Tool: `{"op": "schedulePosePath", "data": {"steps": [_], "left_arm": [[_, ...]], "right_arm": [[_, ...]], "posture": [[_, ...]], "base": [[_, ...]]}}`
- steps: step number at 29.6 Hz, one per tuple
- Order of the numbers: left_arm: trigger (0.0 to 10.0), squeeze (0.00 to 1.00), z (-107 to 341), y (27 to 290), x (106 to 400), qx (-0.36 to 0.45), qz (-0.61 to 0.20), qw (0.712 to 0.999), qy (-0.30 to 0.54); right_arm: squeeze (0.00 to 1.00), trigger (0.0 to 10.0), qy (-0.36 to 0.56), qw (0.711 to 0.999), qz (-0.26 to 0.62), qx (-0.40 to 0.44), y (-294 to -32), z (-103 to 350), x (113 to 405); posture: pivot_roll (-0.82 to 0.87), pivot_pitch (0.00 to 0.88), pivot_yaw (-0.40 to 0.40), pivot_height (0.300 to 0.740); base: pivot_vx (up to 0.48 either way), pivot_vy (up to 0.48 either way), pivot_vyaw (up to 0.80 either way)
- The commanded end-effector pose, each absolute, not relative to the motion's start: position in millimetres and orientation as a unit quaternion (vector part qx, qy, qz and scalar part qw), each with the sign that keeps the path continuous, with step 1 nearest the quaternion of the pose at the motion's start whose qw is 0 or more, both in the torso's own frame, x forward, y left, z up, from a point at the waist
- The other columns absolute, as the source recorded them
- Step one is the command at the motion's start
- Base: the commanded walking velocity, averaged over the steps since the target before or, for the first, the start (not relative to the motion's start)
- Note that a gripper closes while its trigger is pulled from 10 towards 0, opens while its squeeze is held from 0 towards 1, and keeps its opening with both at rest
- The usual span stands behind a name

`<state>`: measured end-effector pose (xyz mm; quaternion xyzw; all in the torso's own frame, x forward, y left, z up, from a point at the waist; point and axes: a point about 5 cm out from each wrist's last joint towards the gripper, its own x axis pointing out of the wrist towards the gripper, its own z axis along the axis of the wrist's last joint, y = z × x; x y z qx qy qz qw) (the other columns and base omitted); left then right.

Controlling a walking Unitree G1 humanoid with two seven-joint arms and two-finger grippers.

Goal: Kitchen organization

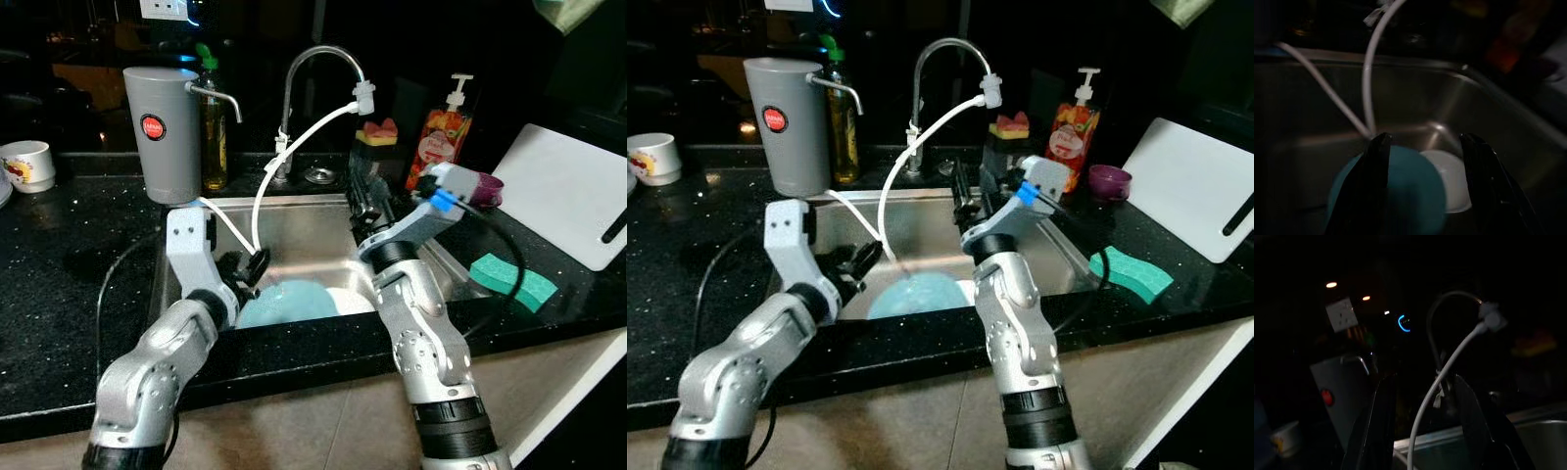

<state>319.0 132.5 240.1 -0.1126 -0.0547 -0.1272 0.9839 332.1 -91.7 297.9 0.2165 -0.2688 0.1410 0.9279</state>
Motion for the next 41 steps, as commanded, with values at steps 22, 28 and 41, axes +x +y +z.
{"op": "schedulePosePath", "data": {"steps": [22, 28, 41], "left_arm": [[10.0, 0.00, 237.9, 133.1, 320.2, 0.005, -0.045, 0.994, -0.100], [10.0, 0.00, 228.7, 130.0, 320.3, -0.006, -0.040, 0.997, -0.072], [10.0, 0.00, 229.3, 138.5, 328.7, -0.009, -0.022, 0.998, -0.066]], "right_arm": [[0.00, 10.0, -0.203, 0.959, 0.073, 0.186, -104.7, 272.6, 329.1], [0.00, 10.0, -0.197, 0.960, 0.070, 0.189, -103.6, 269.7, 328.8], [0.00, 10.0, -0.202, 0.960, 0.050, 0.189, -111.6, 273.1, 328.2]], "posture": [[0.14, 0.056, -0.084, 0.740], [0.15, 0.057, -0.083, 0.740], [0.13, 0.058, -0.080, 0.740]], "base": [[0.000, 0.000, 0.00], [0.000, 0.000, 0.00], [0.000, 0.000, 0.00]]}}
